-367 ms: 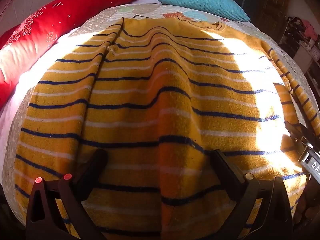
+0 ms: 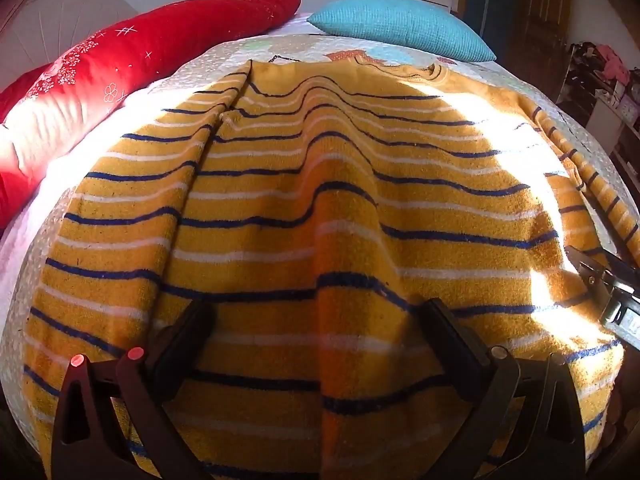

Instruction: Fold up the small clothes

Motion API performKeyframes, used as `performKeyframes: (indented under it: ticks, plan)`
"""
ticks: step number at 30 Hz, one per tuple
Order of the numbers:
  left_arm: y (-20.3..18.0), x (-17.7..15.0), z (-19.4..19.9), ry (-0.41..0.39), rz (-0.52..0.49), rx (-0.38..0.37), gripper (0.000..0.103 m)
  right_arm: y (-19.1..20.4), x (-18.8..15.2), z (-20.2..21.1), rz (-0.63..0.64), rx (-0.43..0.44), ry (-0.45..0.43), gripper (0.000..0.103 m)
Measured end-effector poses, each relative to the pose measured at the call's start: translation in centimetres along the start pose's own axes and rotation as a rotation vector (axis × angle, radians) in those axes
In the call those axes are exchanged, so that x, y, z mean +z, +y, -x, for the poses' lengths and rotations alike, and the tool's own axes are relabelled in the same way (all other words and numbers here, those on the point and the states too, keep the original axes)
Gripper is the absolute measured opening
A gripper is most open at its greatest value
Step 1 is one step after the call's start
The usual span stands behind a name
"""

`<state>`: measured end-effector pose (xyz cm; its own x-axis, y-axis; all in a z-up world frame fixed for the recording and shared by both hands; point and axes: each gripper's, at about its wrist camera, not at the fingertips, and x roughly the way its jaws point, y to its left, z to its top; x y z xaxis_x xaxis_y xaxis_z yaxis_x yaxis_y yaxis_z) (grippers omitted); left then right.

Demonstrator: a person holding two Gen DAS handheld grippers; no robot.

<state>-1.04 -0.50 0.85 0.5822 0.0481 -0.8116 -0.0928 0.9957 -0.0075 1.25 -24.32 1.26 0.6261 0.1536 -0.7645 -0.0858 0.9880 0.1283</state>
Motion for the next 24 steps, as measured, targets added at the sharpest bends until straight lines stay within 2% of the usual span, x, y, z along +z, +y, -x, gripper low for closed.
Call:
performKeyframes:
  ticks: [12, 24]
  plan:
    - [-0.17, -0.36, -0.20, -0.034, -0.003, 0.004, 0.103, -0.26, -0.02, -0.05, -0.013, 0.014, -0.015, 0.102]
    - [0.01, -0.74, -0.47, -0.057, 0.002, -0.009, 0.103, 0.09, 0.11, -0.57, 0.003, -0.011, -0.007, 0.103]
